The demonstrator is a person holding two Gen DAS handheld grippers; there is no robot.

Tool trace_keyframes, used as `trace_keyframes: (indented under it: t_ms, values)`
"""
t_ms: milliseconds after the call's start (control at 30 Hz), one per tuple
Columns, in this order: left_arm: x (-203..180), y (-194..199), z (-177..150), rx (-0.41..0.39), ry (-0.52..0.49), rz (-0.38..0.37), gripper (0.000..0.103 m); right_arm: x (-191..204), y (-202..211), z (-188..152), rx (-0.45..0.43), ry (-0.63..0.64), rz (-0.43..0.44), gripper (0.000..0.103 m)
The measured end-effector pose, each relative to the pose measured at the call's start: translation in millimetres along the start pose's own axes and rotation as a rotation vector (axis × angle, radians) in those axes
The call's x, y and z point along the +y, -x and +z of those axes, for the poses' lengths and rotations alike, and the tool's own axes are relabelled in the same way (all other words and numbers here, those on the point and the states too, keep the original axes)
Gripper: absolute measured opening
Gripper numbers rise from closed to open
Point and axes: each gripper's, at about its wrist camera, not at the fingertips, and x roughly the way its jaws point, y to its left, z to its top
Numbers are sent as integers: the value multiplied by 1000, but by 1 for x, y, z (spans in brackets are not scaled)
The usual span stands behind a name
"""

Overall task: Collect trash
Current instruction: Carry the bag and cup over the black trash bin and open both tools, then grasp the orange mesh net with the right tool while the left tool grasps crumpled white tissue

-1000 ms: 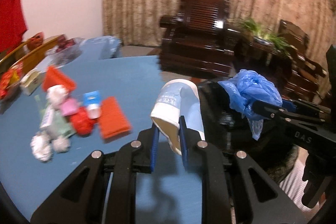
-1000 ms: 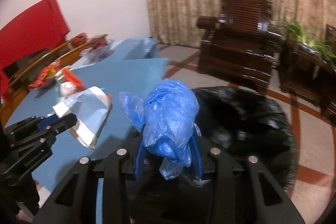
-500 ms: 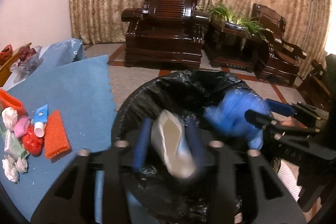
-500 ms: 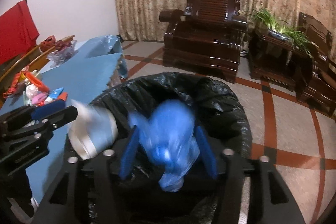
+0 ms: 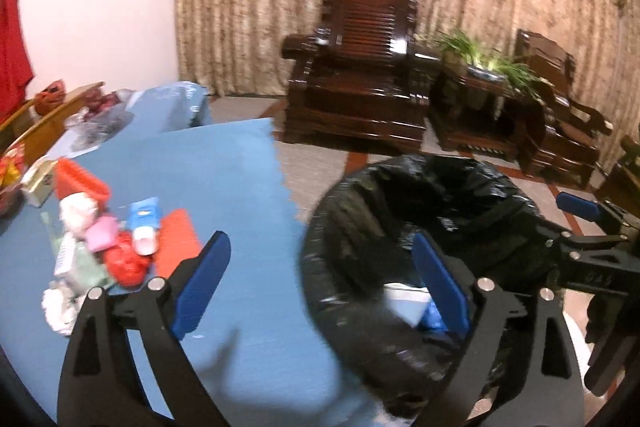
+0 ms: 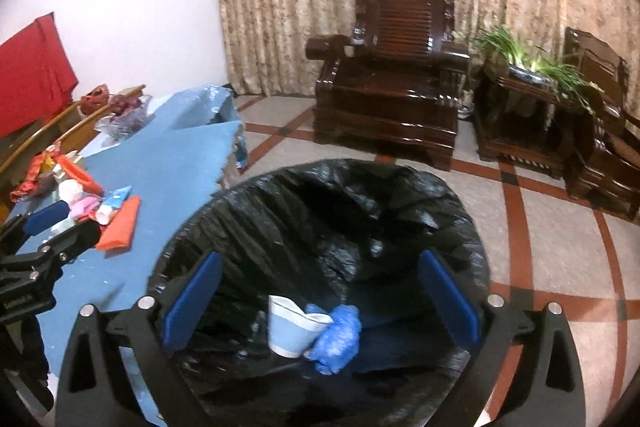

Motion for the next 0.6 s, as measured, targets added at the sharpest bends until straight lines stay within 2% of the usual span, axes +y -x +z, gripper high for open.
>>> trace_keyframes:
  t_ms: [167, 433, 600]
  values:
    - [41, 18, -2, -17, 59, 80, 91, 33, -5, 8, -13, 48, 51, 97]
    - [124, 38, -14, -31, 143, 267, 91, 101, -27, 19, -22, 126, 147, 97]
    - [179, 42, -30, -7, 197, 384, 91, 149, -43, 22, -35, 189, 211, 97]
